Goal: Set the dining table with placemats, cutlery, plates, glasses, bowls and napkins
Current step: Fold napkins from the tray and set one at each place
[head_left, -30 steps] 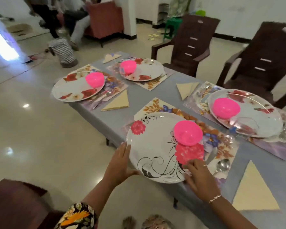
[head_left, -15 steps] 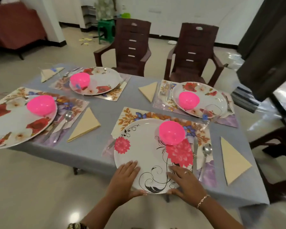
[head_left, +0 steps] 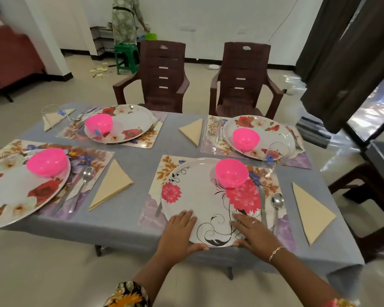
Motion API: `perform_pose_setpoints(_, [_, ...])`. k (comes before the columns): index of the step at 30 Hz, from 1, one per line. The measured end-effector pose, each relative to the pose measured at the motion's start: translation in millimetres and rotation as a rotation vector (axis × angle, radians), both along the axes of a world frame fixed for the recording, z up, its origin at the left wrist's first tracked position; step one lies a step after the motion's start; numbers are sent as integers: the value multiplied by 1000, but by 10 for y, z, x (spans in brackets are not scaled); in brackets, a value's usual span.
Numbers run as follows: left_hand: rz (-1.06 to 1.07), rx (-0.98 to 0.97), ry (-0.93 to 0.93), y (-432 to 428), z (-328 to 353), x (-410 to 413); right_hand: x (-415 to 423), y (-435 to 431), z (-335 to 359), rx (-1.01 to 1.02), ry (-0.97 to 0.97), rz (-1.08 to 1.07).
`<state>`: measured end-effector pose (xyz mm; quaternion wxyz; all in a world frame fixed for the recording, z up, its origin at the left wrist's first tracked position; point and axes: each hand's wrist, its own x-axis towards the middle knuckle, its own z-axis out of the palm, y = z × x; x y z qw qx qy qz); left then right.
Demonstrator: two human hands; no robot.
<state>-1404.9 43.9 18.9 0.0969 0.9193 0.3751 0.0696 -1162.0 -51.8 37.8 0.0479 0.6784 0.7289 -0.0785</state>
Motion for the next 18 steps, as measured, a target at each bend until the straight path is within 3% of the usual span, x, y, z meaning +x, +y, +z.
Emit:
perform_pose_setpoints(5, [55,111,-73,196,70,25,12,123,138,-14,61,-26])
perform_pose_setpoints(9, [502,18,-209,469,225,-179,-29,156,241,-56,127,-64])
perform_pose_setpoints(12, [639,-122,-131,628,261,-254,-137,260,240,-10,193,-103])
perform_pose_setpoints(18, [696,-190,-76,753,240,-152,-387,511,355,25,170,-72])
